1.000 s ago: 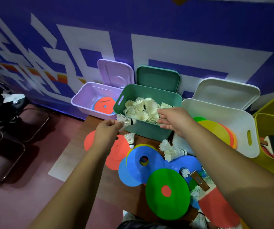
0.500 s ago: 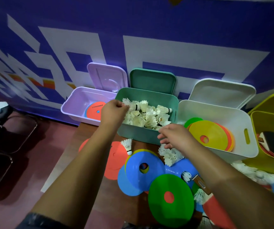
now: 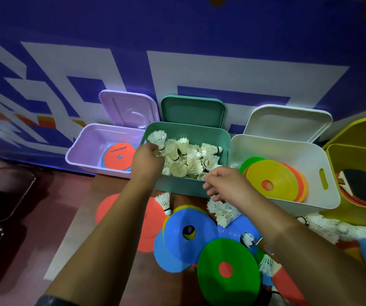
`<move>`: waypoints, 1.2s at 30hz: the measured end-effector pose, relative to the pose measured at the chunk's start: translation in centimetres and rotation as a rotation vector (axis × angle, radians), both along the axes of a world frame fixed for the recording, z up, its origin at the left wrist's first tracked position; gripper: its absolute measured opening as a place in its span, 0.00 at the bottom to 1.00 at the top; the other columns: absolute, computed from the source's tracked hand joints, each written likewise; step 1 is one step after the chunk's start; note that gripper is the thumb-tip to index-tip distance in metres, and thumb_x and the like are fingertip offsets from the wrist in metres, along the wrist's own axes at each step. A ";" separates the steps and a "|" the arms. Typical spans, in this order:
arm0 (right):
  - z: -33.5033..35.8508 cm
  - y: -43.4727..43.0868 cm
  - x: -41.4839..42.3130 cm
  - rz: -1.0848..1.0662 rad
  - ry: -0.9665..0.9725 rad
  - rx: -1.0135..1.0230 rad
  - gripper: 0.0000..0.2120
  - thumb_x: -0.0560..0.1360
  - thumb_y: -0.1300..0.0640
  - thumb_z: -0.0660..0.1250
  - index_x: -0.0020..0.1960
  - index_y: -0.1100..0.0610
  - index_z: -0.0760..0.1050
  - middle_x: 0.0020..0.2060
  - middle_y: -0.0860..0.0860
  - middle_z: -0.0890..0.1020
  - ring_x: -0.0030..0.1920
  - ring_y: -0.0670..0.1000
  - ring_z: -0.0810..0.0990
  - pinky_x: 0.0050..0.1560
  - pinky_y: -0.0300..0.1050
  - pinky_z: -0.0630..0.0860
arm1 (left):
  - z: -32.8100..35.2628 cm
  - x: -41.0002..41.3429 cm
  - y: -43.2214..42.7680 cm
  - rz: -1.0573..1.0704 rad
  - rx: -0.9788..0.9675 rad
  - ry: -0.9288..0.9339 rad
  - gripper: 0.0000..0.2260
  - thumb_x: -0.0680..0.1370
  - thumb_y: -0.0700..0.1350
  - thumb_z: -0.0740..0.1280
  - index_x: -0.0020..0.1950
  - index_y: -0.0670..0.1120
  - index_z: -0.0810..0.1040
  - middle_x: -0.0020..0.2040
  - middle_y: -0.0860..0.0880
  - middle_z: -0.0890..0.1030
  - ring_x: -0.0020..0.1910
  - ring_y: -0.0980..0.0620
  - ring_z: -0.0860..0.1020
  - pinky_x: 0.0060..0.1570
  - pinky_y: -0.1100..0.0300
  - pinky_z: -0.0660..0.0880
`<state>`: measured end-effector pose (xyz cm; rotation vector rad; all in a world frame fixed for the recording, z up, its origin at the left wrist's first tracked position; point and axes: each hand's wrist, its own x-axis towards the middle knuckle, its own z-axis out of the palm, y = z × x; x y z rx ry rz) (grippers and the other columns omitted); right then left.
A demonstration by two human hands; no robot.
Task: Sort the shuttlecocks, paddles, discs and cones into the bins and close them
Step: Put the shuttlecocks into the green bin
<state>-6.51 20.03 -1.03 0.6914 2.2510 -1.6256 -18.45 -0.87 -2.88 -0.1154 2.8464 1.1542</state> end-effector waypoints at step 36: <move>-9.2 2.3 6.3 -0.046 -0.446 0.055 0.27 0.83 0.61 0.63 0.80 0.49 0.65 0.46 0.57 0.81 0.39 0.54 0.80 0.32 0.45 0.77 | -15.3 6.5 -5.7 0.120 0.110 -0.387 0.32 0.65 0.49 0.68 0.71 0.52 0.75 0.40 0.48 0.85 0.45 0.41 0.85 0.51 0.43 0.83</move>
